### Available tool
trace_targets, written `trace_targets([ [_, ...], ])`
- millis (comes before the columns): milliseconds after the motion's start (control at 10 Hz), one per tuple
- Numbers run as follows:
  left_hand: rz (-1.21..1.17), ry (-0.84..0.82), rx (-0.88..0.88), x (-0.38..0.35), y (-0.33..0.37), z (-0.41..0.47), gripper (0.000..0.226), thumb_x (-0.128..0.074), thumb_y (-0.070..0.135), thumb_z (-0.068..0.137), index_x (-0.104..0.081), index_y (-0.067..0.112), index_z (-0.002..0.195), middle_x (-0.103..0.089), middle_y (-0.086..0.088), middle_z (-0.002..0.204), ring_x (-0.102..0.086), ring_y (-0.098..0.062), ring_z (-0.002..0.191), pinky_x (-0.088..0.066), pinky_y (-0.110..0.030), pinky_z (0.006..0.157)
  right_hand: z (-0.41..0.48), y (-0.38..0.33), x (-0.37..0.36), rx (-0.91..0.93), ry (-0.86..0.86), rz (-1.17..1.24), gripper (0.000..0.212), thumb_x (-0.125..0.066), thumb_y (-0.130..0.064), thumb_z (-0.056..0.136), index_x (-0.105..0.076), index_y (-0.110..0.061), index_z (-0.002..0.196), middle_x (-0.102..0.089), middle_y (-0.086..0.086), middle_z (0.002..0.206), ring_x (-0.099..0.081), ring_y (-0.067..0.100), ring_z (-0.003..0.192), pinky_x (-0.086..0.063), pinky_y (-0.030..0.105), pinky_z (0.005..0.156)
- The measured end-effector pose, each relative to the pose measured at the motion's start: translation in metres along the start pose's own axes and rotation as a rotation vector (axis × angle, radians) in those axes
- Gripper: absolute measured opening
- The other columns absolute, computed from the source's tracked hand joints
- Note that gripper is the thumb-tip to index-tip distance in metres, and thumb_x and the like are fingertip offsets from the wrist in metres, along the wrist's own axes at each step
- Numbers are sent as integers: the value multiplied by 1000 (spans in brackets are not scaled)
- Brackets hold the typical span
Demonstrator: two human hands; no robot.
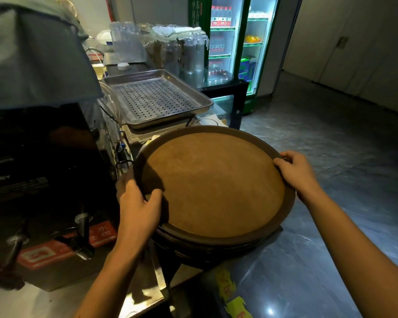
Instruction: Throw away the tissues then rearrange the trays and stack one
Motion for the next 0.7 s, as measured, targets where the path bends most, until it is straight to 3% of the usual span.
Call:
trace_targets([
  [100, 73, -91, -146, 2, 3, 1, 22, -59, 16, 92, -42, 12, 105, -49, 3, 76, -52, -13, 65, -45, -28, 54, -32, 0, 5, -47, 65, 32, 31, -54, -15, 95, -63, -13, 124, -66, 6, 111, -62, 25, 101, -51, 43, 91],
  [200, 106, -138, -203, 3, 4, 2, 24, -58, 16, 93, -37, 15, 103, -50, 2, 75, -50, -11, 63, -41, -26, 51, -55, 1, 8, -59, 107, 40, 33, -53, -13, 95, -62, -13, 126, -64, 4, 110, -61, 24, 101, -51, 42, 90],
  [300, 114, -194, -266, 8, 4, -1, 36, -56, 21, 93, -39, 13, 124, -59, -11, 83, -56, -25, 71, -46, -36, 60, -98, -5, 12, -43, 162, 34, 27, -51, -14, 98, -64, -11, 122, -65, 5, 105, -60, 20, 92, -49, 30, 77],
  [400, 155, -229, -311, 10, 1, -3, 51, -54, 31, 95, -34, 6, 134, -60, -20, 102, -59, -37, 91, -50, -45, 75, -127, -11, 12, -24, 169, 9, 24, -49, -18, 100, -66, -6, 112, -68, 11, 99, -62, 27, 90, -52, 37, 79],
  [500, 268, -299, -343, 11, -4, -13, 71, -47, 51, 95, -21, 11, 148, -32, -30, 144, -36, -50, 129, -36, -55, 103, -167, -12, 12, -29, 168, -14, 34, -45, -24, 102, -63, 4, 109, -67, 29, 103, -64, 41, 96, -52, 57, 87],
  [600, 335, -346, -402, 15, -3, -30, 80, -42, 57, 94, -11, 14, 154, -7, -26, 157, -14, -48, 142, -22, -56, 114, -196, -17, 12, -18, 183, -53, 36, -43, -29, 103, -63, 0, 111, -68, 23, 101, -65, 38, 98, -54, 50, 87],
  [700, 307, -436, -489, 26, 5, -60, 79, -34, 61, 94, -9, 17, 155, 3, -20, 161, 1, -41, 148, -16, -57, 116, -244, -26, 19, -31, 302, -103, 39, -42, -37, 104, -58, -11, 128, -65, 9, 112, -62, 28, 111, -48, 34, 88],
])
Point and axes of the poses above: each hand's wrist, its own z-axis towards the middle knuckle, its own x-axis out of the back of the hand, y = z × x, the point moved 5 cm from there along z, towards the middle knuckle
